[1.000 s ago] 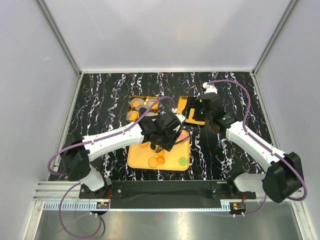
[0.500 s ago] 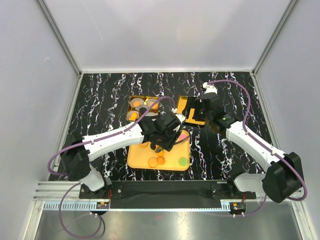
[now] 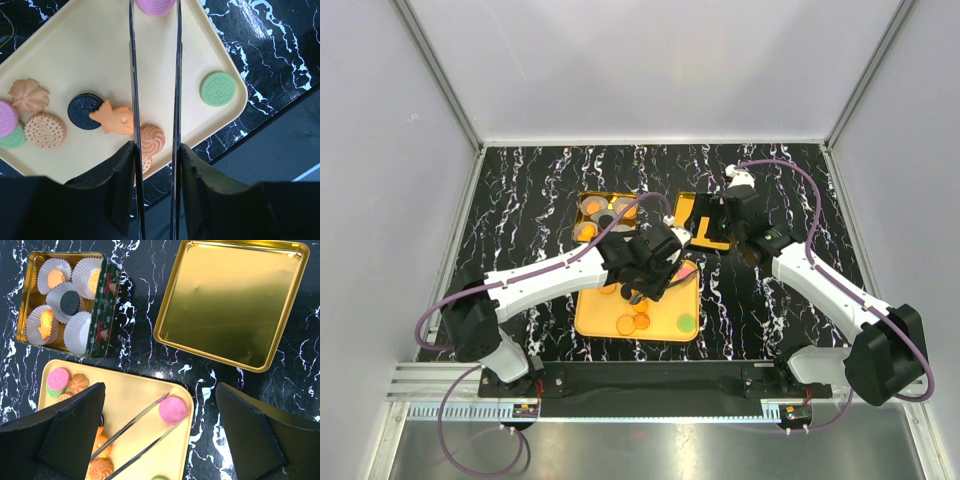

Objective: Pack the cookies

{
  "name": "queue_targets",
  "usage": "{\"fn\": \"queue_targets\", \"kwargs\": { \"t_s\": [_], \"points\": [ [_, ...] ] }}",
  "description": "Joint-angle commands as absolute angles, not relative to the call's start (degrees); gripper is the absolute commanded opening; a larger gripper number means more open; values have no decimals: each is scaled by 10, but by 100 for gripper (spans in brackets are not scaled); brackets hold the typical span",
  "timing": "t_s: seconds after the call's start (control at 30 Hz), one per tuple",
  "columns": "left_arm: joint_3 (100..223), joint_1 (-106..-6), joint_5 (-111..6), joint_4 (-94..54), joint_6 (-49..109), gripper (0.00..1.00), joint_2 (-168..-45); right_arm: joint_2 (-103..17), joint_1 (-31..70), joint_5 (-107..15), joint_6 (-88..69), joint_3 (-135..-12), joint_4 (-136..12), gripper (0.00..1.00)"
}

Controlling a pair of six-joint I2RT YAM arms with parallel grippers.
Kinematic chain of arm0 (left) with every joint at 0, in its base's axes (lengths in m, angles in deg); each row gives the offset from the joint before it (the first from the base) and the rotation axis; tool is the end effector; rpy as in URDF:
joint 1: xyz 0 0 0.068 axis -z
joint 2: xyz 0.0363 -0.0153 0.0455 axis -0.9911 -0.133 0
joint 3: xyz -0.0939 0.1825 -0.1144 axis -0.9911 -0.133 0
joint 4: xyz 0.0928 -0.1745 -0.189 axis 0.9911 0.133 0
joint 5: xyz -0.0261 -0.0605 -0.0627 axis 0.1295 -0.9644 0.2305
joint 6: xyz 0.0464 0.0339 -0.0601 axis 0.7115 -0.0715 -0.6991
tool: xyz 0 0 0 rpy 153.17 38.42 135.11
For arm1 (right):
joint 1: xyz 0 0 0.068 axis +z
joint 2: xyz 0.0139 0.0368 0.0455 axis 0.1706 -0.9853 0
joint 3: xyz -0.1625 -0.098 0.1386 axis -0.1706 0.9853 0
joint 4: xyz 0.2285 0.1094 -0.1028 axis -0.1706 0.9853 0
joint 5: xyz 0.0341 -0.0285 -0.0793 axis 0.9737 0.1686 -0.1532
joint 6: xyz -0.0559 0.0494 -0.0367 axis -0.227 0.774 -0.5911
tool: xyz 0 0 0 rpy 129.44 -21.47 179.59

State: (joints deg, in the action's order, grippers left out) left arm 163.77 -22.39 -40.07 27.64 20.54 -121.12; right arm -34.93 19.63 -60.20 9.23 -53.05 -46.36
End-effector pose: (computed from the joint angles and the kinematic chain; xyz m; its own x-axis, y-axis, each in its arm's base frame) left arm 0.1825 -0.3055 0.1958 -0.7150 0.5220 -0.4651 0.6327 0.7661 -0.1129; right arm 0.2992 0.1589 0.2242 -0.6153 0.1392 -0.7759 -0.1531 0.9444 0.2909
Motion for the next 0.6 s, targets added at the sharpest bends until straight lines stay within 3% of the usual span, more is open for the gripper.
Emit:
{"fn": "queue_targets", "kwargs": {
  "t_s": [0.0,0.57],
  "points": [
    [1672,-223,-383,275,215,41,-1186,-332,196,-616,85,-554,-469,100],
    [1669,-250,-375,301,220,41,-1129,-337,197,-612,84,-557,-470,100]
  ]
}}
